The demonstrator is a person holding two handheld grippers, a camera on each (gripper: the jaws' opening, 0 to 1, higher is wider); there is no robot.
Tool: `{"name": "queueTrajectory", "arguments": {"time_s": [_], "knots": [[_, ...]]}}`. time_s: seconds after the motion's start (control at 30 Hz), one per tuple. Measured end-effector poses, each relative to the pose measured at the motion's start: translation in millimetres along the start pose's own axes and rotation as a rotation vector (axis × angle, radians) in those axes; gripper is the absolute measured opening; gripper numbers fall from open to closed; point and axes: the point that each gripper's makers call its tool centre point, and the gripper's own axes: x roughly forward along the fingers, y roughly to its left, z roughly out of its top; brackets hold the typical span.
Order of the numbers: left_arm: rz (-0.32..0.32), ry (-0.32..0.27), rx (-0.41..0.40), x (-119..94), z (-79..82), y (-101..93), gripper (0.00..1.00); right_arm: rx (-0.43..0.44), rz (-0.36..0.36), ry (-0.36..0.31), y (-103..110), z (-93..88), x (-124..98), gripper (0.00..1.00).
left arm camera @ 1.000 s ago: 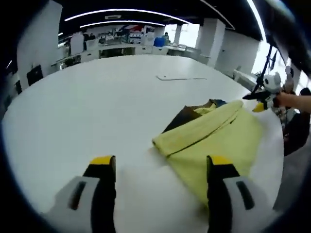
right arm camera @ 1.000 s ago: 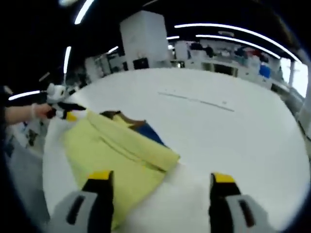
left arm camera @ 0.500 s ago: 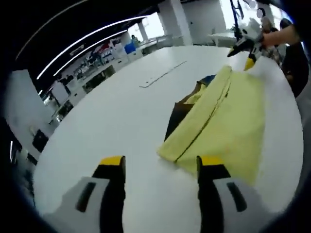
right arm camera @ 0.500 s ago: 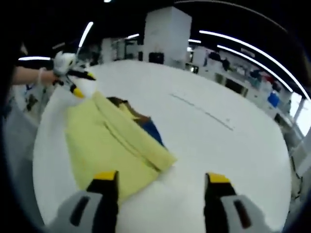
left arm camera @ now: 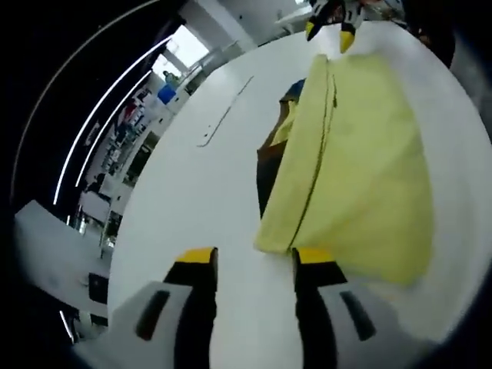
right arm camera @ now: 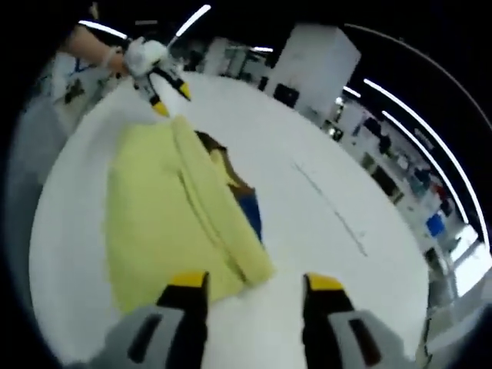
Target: Fold the garment on the visible template until the final outline fits inside the template.
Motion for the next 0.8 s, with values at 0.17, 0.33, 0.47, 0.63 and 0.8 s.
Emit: {"name": "queueTrajectory", "arguments": {"time_s": [0.17, 0.33, 0.47, 0.63, 0.8], "knots": [[-0.01, 0.015, 0.106, -2, 5.8, -7.2, 0.29, -0.104, -0.019, 0.027, 0, -2.3, 11, 0.36], [-0.006, 0.029, 0.162, 1, 3.6, -10.2, 0.27, -0.193, -0.02, 0.056, 5, -7.9, 20, 0.29], [-0.004, 0.046, 0.215, 3, 1.6, -12.0, 0.25, -0.26, -0.035, 0.071, 5, -8.3, 22, 0.25], [-0.02, 0.061, 0.251, 6, 0.9, -19.8, 0.22, -0.293, -0.017, 0.092, 8, -13.5, 27, 0.22], [-0.017, 0.054, 0.278, 9, 6.5, -18.8, 0.18, -0.31, -0.033, 0.089, 7, -9.8, 26, 0.2]]}}
